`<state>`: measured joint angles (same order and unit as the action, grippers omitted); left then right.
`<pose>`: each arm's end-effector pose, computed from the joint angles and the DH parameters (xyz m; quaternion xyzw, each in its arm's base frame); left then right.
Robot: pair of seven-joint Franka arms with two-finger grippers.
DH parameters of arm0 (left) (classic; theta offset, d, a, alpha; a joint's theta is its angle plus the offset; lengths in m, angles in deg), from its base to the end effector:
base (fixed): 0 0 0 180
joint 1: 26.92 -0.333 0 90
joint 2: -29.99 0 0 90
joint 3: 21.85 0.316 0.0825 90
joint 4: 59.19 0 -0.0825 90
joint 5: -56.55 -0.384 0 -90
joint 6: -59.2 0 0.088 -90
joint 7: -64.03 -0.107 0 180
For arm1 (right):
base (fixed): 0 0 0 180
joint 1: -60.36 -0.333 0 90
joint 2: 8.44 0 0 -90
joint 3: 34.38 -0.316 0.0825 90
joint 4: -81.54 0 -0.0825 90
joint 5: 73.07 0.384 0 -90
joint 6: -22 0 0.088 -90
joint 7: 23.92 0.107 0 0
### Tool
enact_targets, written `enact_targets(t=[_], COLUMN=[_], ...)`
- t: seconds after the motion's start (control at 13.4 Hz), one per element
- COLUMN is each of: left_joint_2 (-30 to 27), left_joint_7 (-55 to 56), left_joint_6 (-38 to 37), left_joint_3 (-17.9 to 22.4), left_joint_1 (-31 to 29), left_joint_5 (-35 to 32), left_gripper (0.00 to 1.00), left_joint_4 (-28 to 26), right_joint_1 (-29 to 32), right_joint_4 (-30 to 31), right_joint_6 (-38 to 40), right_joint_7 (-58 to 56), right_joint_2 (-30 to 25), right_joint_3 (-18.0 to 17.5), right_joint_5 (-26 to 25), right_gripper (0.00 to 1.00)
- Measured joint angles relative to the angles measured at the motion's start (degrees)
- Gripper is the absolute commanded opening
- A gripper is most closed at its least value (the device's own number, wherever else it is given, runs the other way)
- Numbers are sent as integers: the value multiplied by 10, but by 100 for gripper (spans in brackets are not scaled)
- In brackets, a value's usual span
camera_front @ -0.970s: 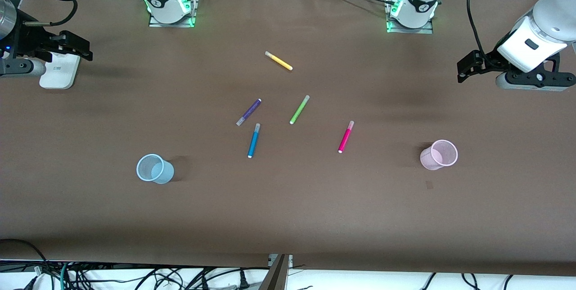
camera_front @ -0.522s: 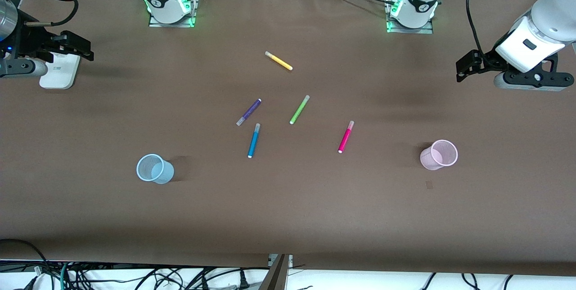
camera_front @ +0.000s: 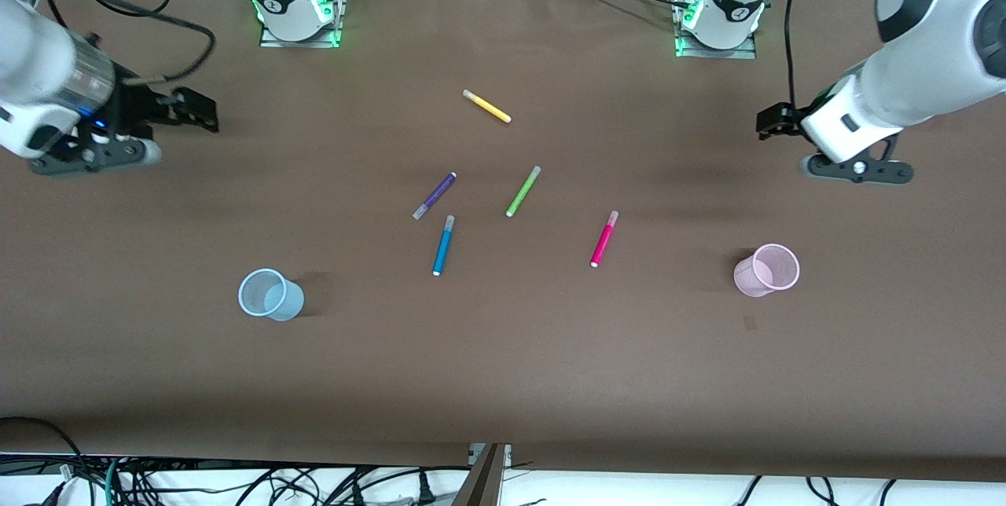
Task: Place pink and blue markers in matching cups
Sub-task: 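Grasp the blue marker with the right gripper while the left gripper grasps pink, then lift the blue marker with the right gripper while the left gripper lifts pink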
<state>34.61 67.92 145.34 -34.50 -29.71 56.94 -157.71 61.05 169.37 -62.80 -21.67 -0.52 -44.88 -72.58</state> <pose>0.5452 -0.0920 0.5074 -0.9877 0.0522 0.1472 0.0055 0.5736 0.0934 0.5578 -0.9932 -0.0659 0.0955 0.0069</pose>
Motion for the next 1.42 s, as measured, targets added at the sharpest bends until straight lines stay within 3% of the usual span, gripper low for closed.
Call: enact_targets(t=[0.37,0.52,0.75,1.12,1.42], left_joint_2=[84,133,178,256,293], left_joint_7=[0,3,10,91,137], left_joint_6=[38,141,232,342,416], left_joint_3=[-18,-32,-33,-33,-33], left_joint_1=[2,27,56,133,159], left_joint_5=[5,5,5,-36,-84], left_gripper=[100,100,100,100,100], left_joint_4=[-2,-36,-64,-69,-69], right_joint_1=[-72,-123,-173,-221,-238], right_joint_4=[30,35,37,37,36], right_joint_6=[-112,-188,-255,-357,-428], right_joint_7=[125,198,265,304,338], right_joint_2=[92,153,203,287,329], right_joint_3=[-1,-2,-2,-1,-1], right_joint_5=[2,2,0,-5,-23], right_gripper=[100,100,100,100,100])
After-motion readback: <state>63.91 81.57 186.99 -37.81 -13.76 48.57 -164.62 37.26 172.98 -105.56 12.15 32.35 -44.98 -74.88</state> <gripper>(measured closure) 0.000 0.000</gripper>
